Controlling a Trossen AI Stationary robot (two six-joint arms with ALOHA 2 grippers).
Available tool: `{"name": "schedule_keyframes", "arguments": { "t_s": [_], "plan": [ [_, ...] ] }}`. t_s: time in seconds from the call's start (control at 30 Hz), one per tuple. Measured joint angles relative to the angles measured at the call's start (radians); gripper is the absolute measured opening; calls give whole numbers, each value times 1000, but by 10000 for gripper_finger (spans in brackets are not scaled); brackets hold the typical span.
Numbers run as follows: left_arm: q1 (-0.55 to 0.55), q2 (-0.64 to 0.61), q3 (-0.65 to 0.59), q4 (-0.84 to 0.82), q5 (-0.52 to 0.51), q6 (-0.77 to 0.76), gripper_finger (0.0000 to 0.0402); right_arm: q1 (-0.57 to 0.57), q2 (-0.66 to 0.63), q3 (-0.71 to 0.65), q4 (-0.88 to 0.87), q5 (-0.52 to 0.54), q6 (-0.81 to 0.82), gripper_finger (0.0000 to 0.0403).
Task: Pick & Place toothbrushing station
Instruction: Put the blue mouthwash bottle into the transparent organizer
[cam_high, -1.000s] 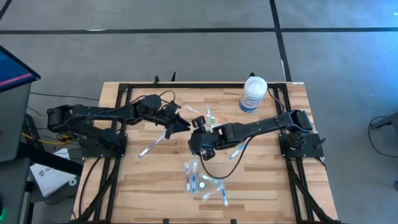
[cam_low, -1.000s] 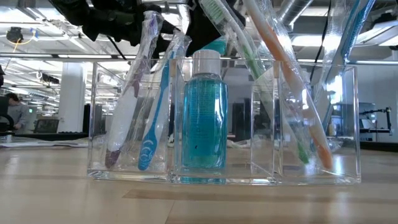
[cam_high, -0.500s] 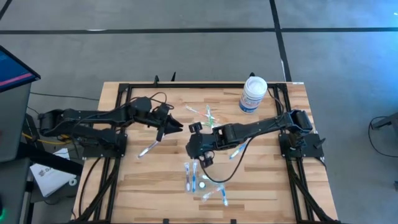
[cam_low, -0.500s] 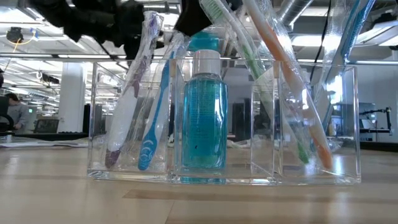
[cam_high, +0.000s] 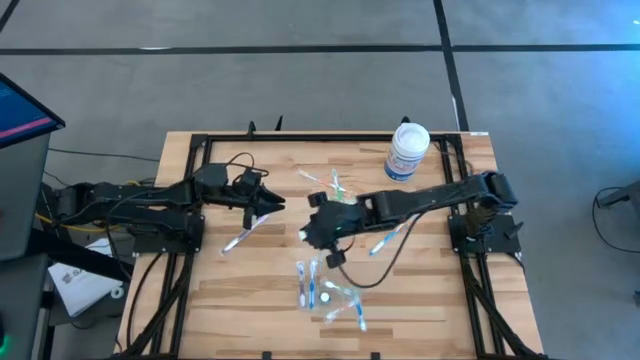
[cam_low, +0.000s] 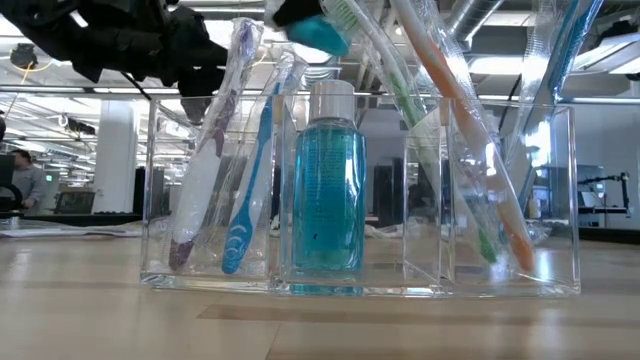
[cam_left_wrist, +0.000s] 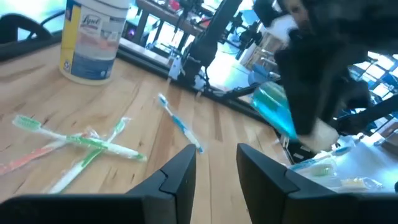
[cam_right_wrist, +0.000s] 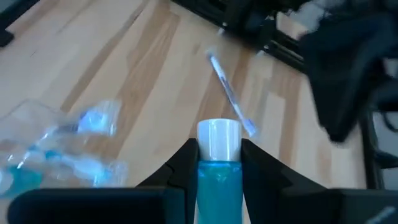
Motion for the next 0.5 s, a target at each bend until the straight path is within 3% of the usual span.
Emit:
{"name": "schedule_keyframes", "arguments": {
  "t_s": [0.13,0.27,0.5],
  "plan": [
    [0,0,-20,39,-5,-2,111,3,-137,-203,207,-3,26,82],
    [0,-1,-36,108,-25,-2,111,7,-272,-440,548,-39,26,82],
    [0,0,-42,136,-32,-1,111,-24,-361,-786,1117,-130,113,82]
  ]
}}
